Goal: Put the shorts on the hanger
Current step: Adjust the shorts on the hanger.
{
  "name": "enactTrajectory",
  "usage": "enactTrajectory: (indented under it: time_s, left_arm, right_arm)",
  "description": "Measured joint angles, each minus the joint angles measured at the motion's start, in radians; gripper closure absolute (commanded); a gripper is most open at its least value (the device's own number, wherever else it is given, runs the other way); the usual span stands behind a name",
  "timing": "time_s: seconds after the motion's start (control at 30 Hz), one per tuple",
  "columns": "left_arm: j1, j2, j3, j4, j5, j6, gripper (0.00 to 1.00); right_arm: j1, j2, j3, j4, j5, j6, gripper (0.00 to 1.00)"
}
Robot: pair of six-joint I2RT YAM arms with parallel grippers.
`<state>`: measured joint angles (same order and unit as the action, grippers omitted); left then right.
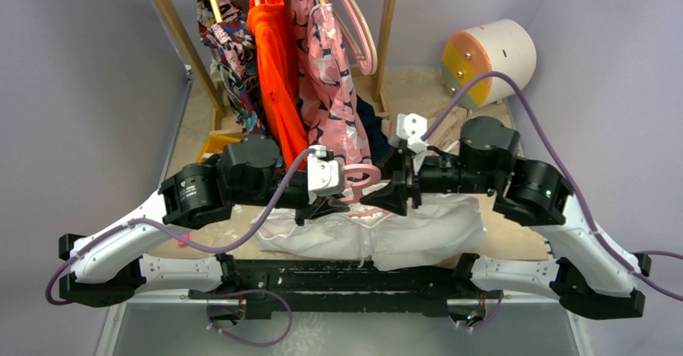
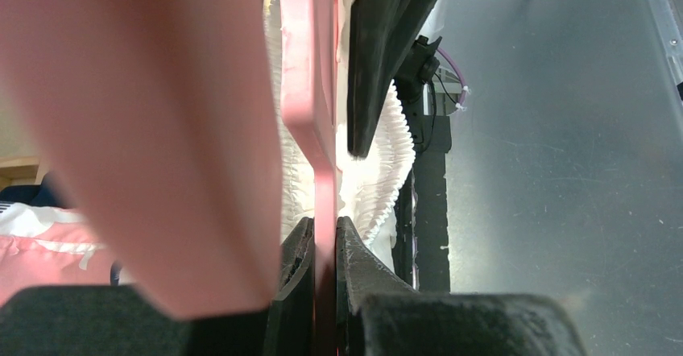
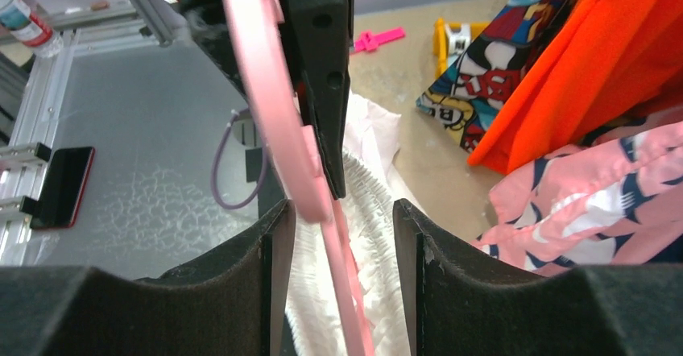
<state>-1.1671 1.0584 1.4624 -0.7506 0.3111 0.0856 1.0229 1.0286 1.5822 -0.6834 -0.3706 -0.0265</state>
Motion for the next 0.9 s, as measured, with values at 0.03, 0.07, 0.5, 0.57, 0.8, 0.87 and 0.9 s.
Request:
enactTrajectory:
  time_s: [0.03, 0.07, 0.5, 0.57, 0.8, 0.87, 0.9]
  left_arm:
    - [0.0, 0.0, 0.0, 0.0, 0.0, 0.0, 1.0]
    - [0.0, 0.0, 0.001, 0.0, 0.0, 0.0, 1.0]
    - [0.0, 0.004, 0.013, 0.001, 0.01, 0.001, 1.0]
    - [0.0, 0.004, 0.013, 0.001, 0.011, 0.001, 1.0]
    - [0.0, 0.005, 0.013, 0.001, 0.017, 0.001, 1.0]
    - [0.0, 0.005, 0.013, 0.001, 0.018, 0.001, 1.0]
    - [0.0, 0.005, 0.013, 0.001, 0.019, 0.001, 1.0]
  right_arm:
    - [0.0, 0.006, -0.011, 0.003, -0.009, 0.0, 0.51]
    - [0.0, 0.009, -0.021, 0.008, -0.016, 0.0, 0.52]
    - [0.0, 0.011, -0.055, 0.054, -0.098, 0.005, 0.84]
    - [0.0, 0.011, -0.055, 0.054, -0.103, 0.005, 0.84]
    - [0.0, 0.012, -0.057, 0.058, -0.109, 0.004, 0.66]
    - [0.0, 0.012, -0.058, 0.058, -0.109, 0.003, 0.73]
    - [0.0, 0.012, -0.059, 0.06, -0.109, 0.002, 0.78]
